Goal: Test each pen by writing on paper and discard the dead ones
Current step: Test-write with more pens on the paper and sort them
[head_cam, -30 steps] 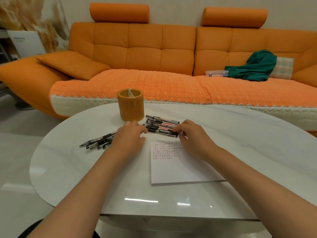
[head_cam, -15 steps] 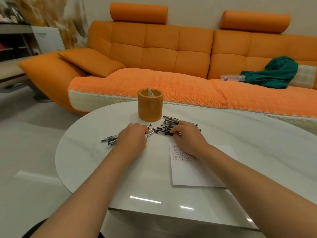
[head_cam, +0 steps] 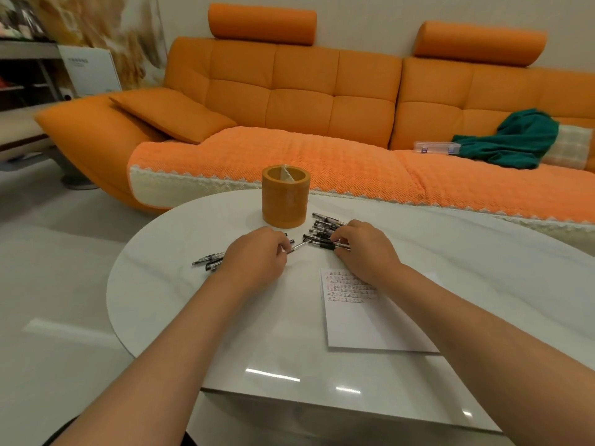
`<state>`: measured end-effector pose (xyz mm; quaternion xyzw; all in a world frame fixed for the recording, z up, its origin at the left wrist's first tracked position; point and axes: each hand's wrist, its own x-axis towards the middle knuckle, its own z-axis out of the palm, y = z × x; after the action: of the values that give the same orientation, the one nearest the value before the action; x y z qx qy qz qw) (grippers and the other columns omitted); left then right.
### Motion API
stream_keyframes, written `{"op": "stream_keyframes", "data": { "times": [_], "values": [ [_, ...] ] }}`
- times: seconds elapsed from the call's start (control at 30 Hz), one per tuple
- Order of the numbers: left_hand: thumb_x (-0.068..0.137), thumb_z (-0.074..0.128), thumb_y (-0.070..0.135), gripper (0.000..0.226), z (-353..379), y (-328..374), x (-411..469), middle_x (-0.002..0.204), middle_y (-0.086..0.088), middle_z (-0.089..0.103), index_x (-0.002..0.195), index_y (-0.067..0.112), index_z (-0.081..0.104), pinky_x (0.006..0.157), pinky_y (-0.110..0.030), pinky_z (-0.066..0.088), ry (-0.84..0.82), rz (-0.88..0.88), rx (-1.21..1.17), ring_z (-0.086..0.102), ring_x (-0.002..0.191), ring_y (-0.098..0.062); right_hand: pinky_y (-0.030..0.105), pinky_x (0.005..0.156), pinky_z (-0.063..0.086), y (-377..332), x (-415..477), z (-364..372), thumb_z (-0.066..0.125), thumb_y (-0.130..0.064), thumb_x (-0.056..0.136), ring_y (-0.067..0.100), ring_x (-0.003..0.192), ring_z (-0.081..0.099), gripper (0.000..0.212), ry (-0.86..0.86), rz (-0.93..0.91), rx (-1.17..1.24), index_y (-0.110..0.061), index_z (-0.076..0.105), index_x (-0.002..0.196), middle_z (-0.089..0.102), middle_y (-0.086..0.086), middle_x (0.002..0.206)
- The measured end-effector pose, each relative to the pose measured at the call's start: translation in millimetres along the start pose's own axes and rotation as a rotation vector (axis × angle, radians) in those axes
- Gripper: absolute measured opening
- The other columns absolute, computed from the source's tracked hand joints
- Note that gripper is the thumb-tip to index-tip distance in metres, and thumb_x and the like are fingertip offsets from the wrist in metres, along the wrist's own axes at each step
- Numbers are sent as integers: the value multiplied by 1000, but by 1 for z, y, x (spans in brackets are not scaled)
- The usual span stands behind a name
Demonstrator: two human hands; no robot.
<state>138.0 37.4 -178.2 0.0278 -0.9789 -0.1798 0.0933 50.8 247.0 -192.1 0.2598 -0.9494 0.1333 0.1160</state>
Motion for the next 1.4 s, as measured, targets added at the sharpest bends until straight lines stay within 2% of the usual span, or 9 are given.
{"op": "stream_keyframes", "data": {
  "times": [0.13, 0.23, 0.4, 0.57, 0.77, 1.03, 1.2, 1.3, 1.4],
  "values": [
    [100, 53, 27, 24, 1, 15, -2, 108, 9, 60, 117, 33, 69, 78, -28, 50, -21, 110, -54, 57, 92, -9, 28, 82, 46, 1, -11, -9, 60, -19, 95, 15, 102, 55, 30, 5, -6, 129, -26, 63, 124, 59, -4, 116],
    [100, 56, 25, 23, 7, 30, -1, 106, 7, 60, 118, 29, 69, 78, -26, 46, -20, 184, -115, 53, 86, -7, 29, 89, 47, 1, -28, -20, 55, -11, 92, 7, 98, 51, 41, -37, -68, 239, -26, 59, 130, 57, -7, 122],
    [96, 64, 24, 19, 22, 51, 0, 99, 11, 59, 115, 27, 69, 76, -23, 45, -20, 309, -206, 53, 79, -4, 27, 81, 45, 7, -52, -31, 58, -21, 96, 9, 87, 57, 29, -78, -103, 223, -27, 67, 123, 60, -12, 105],
    [92, 70, 32, 22, 29, 66, -1, 102, 15, 57, 113, 31, 62, 77, -26, 54, -74, 293, -232, 58, 85, -4, 21, 80, 42, 34, -70, -35, 58, -17, 98, 5, 89, 52, 23, -64, -13, 229, -25, 72, 114, 65, -10, 107],
    [98, 58, 30, 14, 35, 65, -3, 97, 20, 62, 107, 34, 68, 80, -27, 53, -95, 242, -156, 57, 89, -2, 24, 81, 42, 55, -79, -42, 58, -16, 97, 10, 95, 56, 22, -18, 80, 203, -26, 71, 110, 66, -9, 111],
    [99, 57, 35, 14, 39, 70, -3, 98, 21, 61, 107, 37, 68, 76, -23, 49, -98, 242, -95, 54, 89, -1, 30, 88, 49, 56, -77, -45, 59, -12, 95, 18, 104, 61, 22, 30, 90, 177, -22, 71, 111, 69, -2, 114],
    [100, 55, 34, 10, 45, 73, -1, 96, 14, 63, 103, 39, 63, 76, -30, 50, -67, 254, -122, 55, 91, -7, 29, 90, 38, 47, -77, -49, 58, -16, 93, 17, 110, 51, 27, 50, 28, 27, -27, 64, 117, 66, -8, 111],
    [97, 64, 25, 10, 47, 82, -3, 91, 18, 61, 105, 29, 68, 75, -22, 44, -4, 329, -235, 51, 88, -2, 31, 92, 39, 33, -79, -48, 55, -26, 94, 16, 103, 55, 29, 2, -59, 31, -30, 61, 122, 66, -11, 108],
    [91, 72, 22, 15, 46, 84, -5, 92, 22, 61, 103, 28, 66, 74, -12, 39, 25, 380, -316, 54, 89, 3, 37, 78, 49, 26, -80, -44, 46, -30, 100, 19, 93, 60, 25, -132, -58, 93, -28, 63, 117, 65, -6, 103]
  ]
}}
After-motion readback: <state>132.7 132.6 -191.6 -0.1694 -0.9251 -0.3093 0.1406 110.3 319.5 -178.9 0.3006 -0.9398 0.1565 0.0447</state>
